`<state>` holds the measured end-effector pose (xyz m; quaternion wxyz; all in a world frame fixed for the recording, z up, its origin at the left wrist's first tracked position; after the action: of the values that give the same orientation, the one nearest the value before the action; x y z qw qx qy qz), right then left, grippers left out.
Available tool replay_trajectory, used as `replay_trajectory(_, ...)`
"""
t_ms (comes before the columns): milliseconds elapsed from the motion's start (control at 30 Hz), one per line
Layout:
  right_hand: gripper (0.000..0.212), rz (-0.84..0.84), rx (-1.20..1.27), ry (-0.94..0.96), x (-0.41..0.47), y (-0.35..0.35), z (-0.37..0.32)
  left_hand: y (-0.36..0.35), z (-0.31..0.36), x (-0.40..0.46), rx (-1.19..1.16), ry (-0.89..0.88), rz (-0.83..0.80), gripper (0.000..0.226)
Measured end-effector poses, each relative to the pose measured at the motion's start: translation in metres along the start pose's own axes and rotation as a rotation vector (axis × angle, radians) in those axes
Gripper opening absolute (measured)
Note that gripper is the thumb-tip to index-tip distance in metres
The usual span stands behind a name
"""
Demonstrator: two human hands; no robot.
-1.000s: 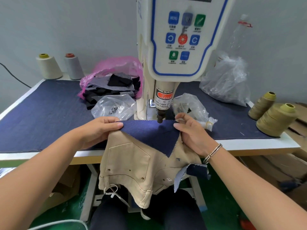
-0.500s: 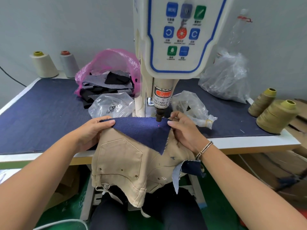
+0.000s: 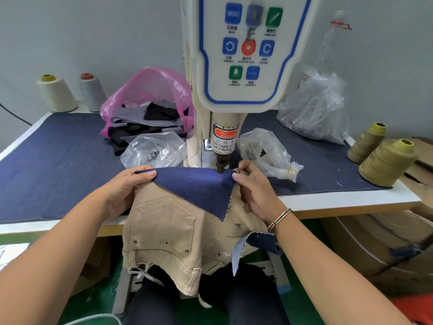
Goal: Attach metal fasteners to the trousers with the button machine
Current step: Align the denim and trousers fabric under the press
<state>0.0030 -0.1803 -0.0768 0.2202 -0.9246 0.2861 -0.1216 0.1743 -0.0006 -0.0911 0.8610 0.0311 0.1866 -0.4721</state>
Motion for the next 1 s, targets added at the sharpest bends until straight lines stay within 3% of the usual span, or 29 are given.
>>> replay_trajectory(200, 0.025, 0.03, -0.009, 0.014, 0.0013, 0.0038, -0.0001, 0.0006, 0.0017, 0.0001, 0.009, -0.002, 0.015, 0.025)
replay_trajectory(367, 0.026, 0.033, -0.012, 0.009, -0.0001, 0.0041, -0.0008, -0.0003, 0.002, -0.0007, -0.001, -0.002, 0.0, 0.011)
replay_trajectory(1000, 0.025, 0.024, 0.024, -0.025, 0.0026, 0.0098, 0.0072, 0.0009, 0.0012, -0.0011, 0.004, 0.001, 0.015, 0.013)
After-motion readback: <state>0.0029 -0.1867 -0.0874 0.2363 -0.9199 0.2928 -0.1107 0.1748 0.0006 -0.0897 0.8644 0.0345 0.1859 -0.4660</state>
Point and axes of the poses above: each hand's wrist, its own x-axis towards the middle knuckle, its own y-axis out of the back of the hand, z = x × y, the point moved 10 cm from there along x, towards the middle knuckle, and after that the axes turned 4 degrees about y, right-handed, at the moved point
